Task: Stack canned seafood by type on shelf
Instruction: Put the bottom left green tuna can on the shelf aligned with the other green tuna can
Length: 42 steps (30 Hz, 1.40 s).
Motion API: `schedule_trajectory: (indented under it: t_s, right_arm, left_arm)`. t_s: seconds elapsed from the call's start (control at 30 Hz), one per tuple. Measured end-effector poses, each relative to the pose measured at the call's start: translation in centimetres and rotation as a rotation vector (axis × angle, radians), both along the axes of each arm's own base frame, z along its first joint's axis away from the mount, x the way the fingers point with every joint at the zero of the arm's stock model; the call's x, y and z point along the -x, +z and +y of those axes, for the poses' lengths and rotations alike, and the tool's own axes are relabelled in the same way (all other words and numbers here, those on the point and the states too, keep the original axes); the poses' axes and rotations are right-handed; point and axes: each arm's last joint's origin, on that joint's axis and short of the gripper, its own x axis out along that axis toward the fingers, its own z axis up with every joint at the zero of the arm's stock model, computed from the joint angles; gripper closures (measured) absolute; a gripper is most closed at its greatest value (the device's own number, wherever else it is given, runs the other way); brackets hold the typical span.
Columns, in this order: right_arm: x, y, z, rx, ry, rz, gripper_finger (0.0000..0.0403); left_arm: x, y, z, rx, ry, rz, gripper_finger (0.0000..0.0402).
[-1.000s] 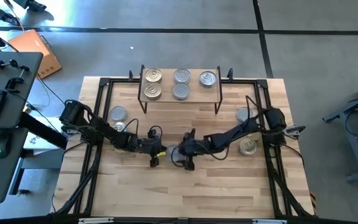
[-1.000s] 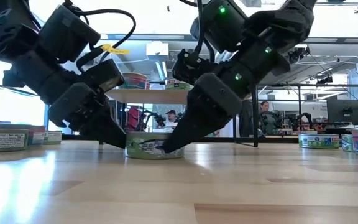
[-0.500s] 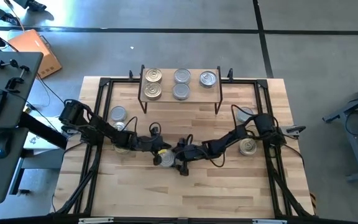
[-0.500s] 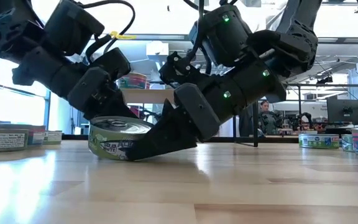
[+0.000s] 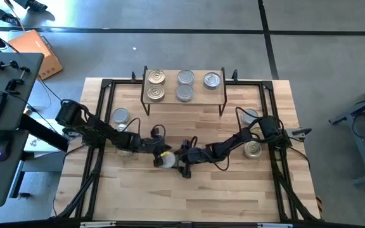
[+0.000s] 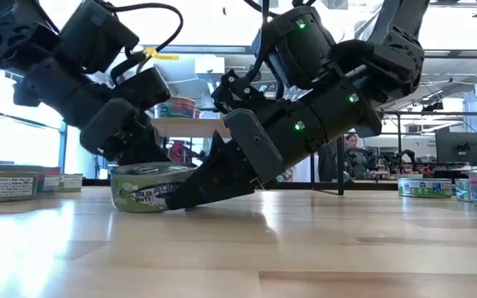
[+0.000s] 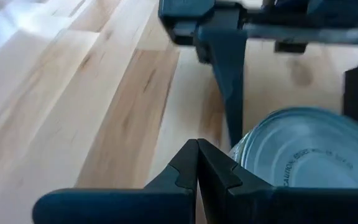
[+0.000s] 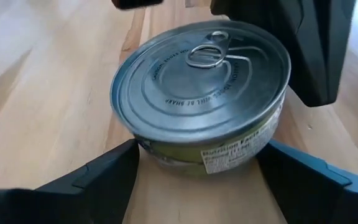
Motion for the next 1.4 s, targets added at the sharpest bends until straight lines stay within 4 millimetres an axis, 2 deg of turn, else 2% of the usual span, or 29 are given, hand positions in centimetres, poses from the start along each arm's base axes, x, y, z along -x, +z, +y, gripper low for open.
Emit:
schedule_trajectory:
  t_s: [0.53,0.7,0.87,1.0,1.13,1.3,1.4]
  right_arm:
    - [0.2,0.4,-0.1,0.018,-0.019,0.028,0.0082]
    - [0.4,0.6,-0.2,0.007,-0.037,0.049,0.0082]
    - [0.4,0.6,-0.2,0.013,-0.035,0.053,0.0082]
    - [0.6,0.8,-0.2,0.044,-0.028,0.073,0.0082]
    - [0.7,1.1,-0.2,0.065,-0.042,0.085,0.0082]
    - [0.8,1.1,-0.2,0.073,-0.036,0.089,0.0082]
    - [0.7,1.2,0.1,0.077,-0.03,0.092,0.0082]
  left_arm:
    - [0.4,-0.3,0.2,-0.068,0.003,0.058,0.0401]
    - [1.0,1.6,0.5,-0.104,0.005,0.047,0.0401]
    - [2.5,4.0,0.7,-0.136,0.0,0.064,0.0401]
    - [4.1,4.8,-0.2,-0.099,-0.062,0.123,0.0401]
    - [4.8,4.5,-1.5,-0.038,-0.068,0.143,0.0401]
    - [3.9,3.7,-2.4,-0.03,-0.057,0.086,0.0401]
    - [3.5,2.7,-2.6,-0.038,-0.056,0.111,0.0401]
